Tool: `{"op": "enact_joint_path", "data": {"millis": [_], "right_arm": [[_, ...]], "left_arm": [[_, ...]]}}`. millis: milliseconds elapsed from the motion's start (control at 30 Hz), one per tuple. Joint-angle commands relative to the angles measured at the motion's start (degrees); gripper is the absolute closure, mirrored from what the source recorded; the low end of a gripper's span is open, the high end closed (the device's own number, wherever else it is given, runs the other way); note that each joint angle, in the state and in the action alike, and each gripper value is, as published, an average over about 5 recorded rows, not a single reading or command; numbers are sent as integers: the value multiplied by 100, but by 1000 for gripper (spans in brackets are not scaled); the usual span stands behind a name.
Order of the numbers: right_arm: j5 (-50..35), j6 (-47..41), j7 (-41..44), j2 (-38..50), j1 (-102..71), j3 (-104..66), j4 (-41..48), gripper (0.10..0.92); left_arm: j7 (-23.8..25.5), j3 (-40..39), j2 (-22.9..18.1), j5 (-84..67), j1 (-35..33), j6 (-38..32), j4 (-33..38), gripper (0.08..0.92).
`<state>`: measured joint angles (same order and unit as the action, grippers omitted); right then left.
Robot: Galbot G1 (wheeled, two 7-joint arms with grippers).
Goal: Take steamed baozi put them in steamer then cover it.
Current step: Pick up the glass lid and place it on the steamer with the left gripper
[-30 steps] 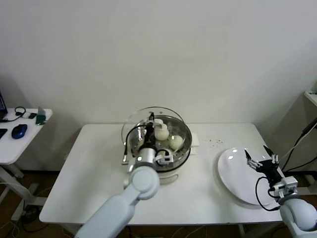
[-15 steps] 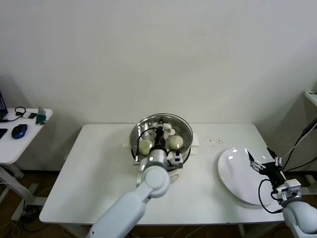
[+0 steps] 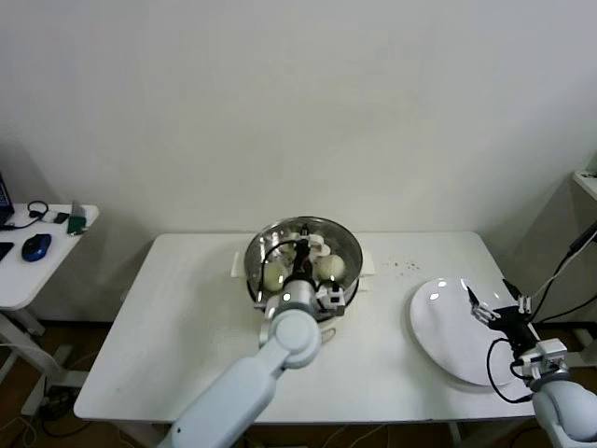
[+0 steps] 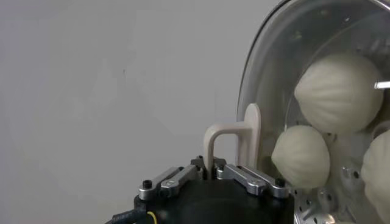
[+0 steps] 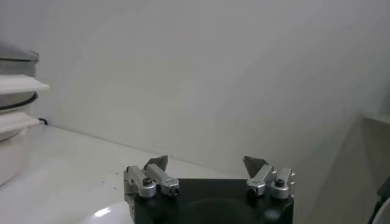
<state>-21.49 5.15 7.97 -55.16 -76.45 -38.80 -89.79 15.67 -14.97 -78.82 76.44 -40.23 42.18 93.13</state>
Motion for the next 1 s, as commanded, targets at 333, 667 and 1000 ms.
{"op": "enact_joint_path", "data": {"millis": [333,667,1000], "right_arm": [[99,53,67,-45,116,87,123,203],[111,56,82,-38,118,85,117,203],[119,6,93,-55,116,84,92,203]], "left_arm": [[-52,0,111,-95,18,282,-132,847],[-244,31,138,-209,-44,282,-99,847],[-235,70,370,-369,-146,282,492,618]]}}
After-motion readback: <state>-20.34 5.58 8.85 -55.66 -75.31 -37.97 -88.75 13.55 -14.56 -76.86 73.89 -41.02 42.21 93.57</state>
